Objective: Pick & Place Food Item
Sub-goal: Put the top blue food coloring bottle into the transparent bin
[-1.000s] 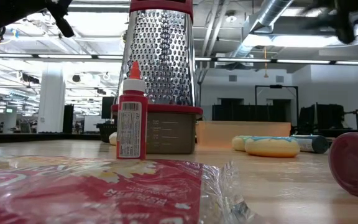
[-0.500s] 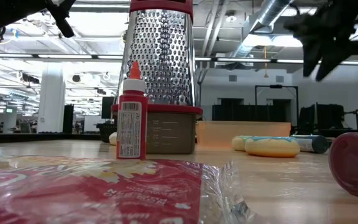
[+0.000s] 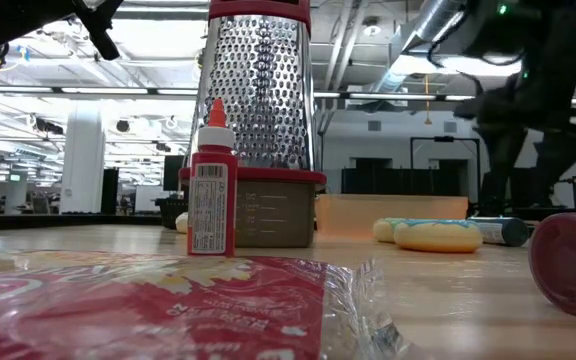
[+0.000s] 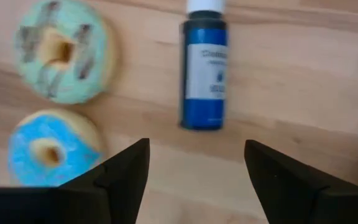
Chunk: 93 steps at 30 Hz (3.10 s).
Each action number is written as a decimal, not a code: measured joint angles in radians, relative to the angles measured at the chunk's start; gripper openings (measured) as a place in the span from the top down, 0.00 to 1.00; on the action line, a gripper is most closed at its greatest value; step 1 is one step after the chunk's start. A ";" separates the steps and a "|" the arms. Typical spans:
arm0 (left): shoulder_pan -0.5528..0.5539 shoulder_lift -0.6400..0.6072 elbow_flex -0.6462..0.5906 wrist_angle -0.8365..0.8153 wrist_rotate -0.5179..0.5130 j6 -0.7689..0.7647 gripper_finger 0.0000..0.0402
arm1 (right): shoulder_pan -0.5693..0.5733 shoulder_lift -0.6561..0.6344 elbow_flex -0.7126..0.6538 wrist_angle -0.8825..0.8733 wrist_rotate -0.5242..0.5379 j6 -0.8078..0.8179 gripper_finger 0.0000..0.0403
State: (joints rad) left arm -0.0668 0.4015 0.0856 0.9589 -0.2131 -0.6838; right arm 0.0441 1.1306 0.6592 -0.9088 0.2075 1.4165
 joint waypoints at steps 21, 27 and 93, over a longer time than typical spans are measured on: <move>0.000 0.002 0.000 0.016 -0.004 -0.005 0.47 | -0.059 0.266 -0.087 0.242 0.015 -0.092 0.37; 0.000 0.002 0.000 0.016 -0.004 -0.005 0.47 | -0.056 0.277 -0.088 0.253 0.029 -0.092 0.45; -0.334 0.949 1.433 -1.191 0.255 0.871 0.35 | 0.404 0.375 0.775 1.107 -0.539 0.060 0.66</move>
State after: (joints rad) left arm -0.4011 1.3505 1.5188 -0.2320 0.0418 0.1875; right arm 0.4476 1.5051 1.4341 0.1983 -0.3319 1.4762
